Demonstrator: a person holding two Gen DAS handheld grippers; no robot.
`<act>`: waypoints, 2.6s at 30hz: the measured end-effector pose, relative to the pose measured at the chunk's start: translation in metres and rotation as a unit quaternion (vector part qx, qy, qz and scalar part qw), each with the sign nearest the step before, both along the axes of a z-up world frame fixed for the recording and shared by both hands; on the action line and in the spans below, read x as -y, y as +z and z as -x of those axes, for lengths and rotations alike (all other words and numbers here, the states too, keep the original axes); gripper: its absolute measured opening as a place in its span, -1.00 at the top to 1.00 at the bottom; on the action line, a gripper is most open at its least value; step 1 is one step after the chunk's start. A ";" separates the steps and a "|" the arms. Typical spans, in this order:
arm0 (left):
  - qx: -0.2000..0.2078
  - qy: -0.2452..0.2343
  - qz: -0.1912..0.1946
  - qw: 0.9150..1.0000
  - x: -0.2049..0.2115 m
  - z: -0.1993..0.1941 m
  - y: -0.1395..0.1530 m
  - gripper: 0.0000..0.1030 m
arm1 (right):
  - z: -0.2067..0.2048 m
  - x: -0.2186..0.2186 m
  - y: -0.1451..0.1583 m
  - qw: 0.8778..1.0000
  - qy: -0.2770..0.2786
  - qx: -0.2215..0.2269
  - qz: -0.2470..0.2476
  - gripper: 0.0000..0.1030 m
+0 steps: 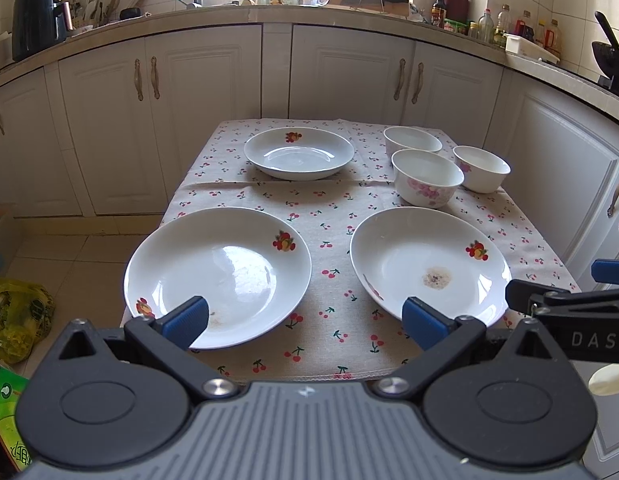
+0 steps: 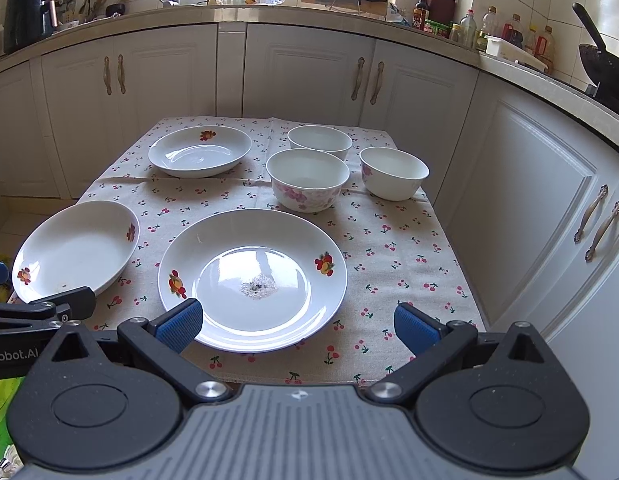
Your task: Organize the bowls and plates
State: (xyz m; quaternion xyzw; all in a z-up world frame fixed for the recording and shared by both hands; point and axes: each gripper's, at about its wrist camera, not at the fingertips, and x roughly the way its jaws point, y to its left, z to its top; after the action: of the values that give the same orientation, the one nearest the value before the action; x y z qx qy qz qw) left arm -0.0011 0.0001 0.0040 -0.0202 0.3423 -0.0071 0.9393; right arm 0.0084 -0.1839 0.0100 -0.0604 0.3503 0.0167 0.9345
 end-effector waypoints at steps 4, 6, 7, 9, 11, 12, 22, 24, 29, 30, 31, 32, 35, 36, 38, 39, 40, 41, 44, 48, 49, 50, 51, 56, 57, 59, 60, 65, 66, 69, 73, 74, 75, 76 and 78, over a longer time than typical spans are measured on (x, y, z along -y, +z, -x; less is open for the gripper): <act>0.000 -0.001 0.000 1.000 0.001 0.000 0.000 -0.98 | 0.000 0.001 0.000 1.000 -0.001 0.000 0.000 -1.00; 0.000 0.000 0.000 1.000 0.001 0.000 0.000 -0.98 | 0.001 0.001 0.000 1.000 -0.002 0.001 0.000 -1.00; 0.000 -0.001 0.000 1.000 0.001 0.000 0.000 -0.98 | 0.001 0.001 0.000 1.000 -0.002 0.001 0.000 -1.00; 0.000 -0.001 0.000 1.000 0.002 0.000 0.000 -0.98 | 0.001 0.002 0.000 1.000 -0.002 0.001 -0.001 -1.00; 0.000 -0.001 0.000 1.000 0.002 0.000 0.000 -0.98 | 0.000 0.002 0.000 1.000 -0.003 0.001 -0.001 -1.00; 0.000 -0.002 0.000 1.000 0.002 0.000 0.000 -0.98 | 0.000 0.002 0.000 1.000 -0.003 0.001 0.000 -1.00; 0.001 -0.005 0.002 1.000 0.002 0.001 -0.001 -0.98 | 0.001 0.002 -0.001 1.000 -0.005 0.003 0.002 -1.00; 0.001 -0.005 0.002 1.000 0.002 0.001 -0.001 -0.98 | 0.001 0.003 0.000 1.000 -0.005 0.003 0.003 -1.00; 0.001 -0.006 0.003 1.000 0.002 0.001 0.000 -0.98 | 0.001 0.002 0.000 1.000 -0.006 0.005 0.004 -1.00; 0.002 -0.007 0.004 1.000 0.001 0.001 0.000 -0.98 | 0.001 0.002 0.000 1.000 -0.007 0.005 0.005 -1.00; 0.002 -0.009 0.005 1.000 0.001 0.001 0.000 -0.98 | 0.002 0.002 0.000 1.000 -0.007 0.005 0.006 -1.00; 0.003 -0.011 0.006 1.000 0.001 0.001 0.000 -0.98 | 0.002 0.002 0.000 1.000 -0.008 0.005 0.006 -1.00; 0.004 -0.015 0.008 1.000 0.001 0.001 0.001 -0.98 | 0.001 0.001 0.000 1.000 -0.009 0.005 0.006 -1.00; 0.004 -0.017 0.008 1.000 0.001 0.001 0.001 -0.98 | 0.001 0.001 -0.001 1.000 -0.010 0.005 0.007 -1.00; 0.006 -0.018 0.007 1.000 0.002 0.001 0.001 -0.98 | 0.001 0.001 -0.001 1.000 -0.010 0.005 0.007 -1.00; 0.006 -0.019 0.007 1.000 0.002 0.001 0.001 -0.98 | 0.000 0.001 -0.001 1.000 -0.010 0.005 0.008 -1.00; 0.007 -0.019 0.007 1.000 0.001 0.001 0.001 -0.98 | 0.000 0.001 -0.001 1.000 -0.010 0.005 0.008 -1.00; 0.007 -0.020 0.007 1.000 0.001 0.001 0.001 -0.98 | 0.000 0.001 -0.001 1.000 -0.010 0.005 0.008 -1.00; 0.007 -0.022 0.006 1.000 0.001 -0.001 0.000 -0.98 | -0.001 0.000 -0.001 1.000 -0.010 0.005 0.009 -1.00; 0.009 -0.025 0.006 1.000 0.001 -0.002 0.000 -0.98 | -0.003 0.001 0.000 1.000 -0.007 0.004 0.010 -1.00; 0.010 -0.027 0.005 1.000 0.001 -0.003 0.000 -0.98 | -0.004 0.001 0.000 1.000 -0.006 0.004 0.010 -1.00; 0.012 -0.029 0.004 0.999 0.000 -0.004 0.000 -0.98 | -0.004 0.001 0.000 1.000 -0.004 0.004 0.009 -1.00; 0.015 -0.031 0.004 0.999 0.000 -0.004 0.001 -0.98 | -0.005 0.001 0.001 1.000 -0.002 0.004 0.009 -1.00; 0.030 -0.043 -0.001 0.999 -0.003 -0.008 0.002 -0.98 | -0.012 0.001 0.004 1.000 0.010 0.013 -0.005 -1.00; 0.033 -0.046 -0.003 0.998 -0.004 -0.009 0.002 -0.98 | -0.014 0.001 0.005 1.000 0.012 0.016 -0.007 -1.00; 0.042 -0.055 -0.006 0.998 -0.008 -0.010 0.002 -0.98 | -0.017 0.002 0.008 0.999 0.015 0.027 -0.007 -1.00; 0.049 -0.059 -0.006 0.997 -0.010 -0.010 0.002 -0.98 | -0.019 0.002 0.011 0.999 0.019 0.033 -0.007 -1.00; 0.083 -0.070 -0.019 0.994 -0.025 -0.012 0.000 -0.98 | -0.034 0.002 0.024 0.997 0.042 0.057 -0.019 -1.00; 0.089 -0.070 -0.021 0.993 -0.029 -0.013 -0.001 -0.98 | -0.038 0.001 0.027 0.997 0.048 0.060 -0.019 -1.00; 0.109 -0.081 -0.041 0.990 -0.038 -0.012 -0.003 -0.98 | -0.051 -0.006 0.033 0.994 0.082 0.074 -0.028 -1.00; 0.100 -0.079 -0.034 0.991 -0.058 -0.015 -0.008 -0.98 | -0.067 -0.016 0.033 0.983 0.144 0.081 -0.076 -1.00; 0.087 -0.080 -0.022 0.993 -0.064 -0.017 -0.009 -0.98 | -0.073 -0.021 0.033 0.982 0.154 0.075 -0.084 -1.00; 0.074 -0.083 -0.009 0.994 -0.072 -0.019 -0.011 -0.98 | -0.078 -0.026 0.032 0.981 0.162 0.064 -0.087 -1.00; 0.073 -0.082 0.001 0.994 -0.078 -0.019 -0.013 -0.98 | -0.085 -0.032 0.031 0.980 0.171 0.052 -0.090 -1.00; 0.068 -0.079 0.019 0.994 -0.092 -0.018 -0.019 -0.98 | -0.097 -0.044 0.026 0.978 0.182 0.035 -0.099 -1.00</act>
State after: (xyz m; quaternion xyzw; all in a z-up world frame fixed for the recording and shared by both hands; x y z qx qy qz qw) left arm 0.0167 0.0917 -0.0151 -0.0102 0.2776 -0.0887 0.9565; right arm 0.1054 -0.1404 0.0363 -0.0307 0.2972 0.2195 0.9287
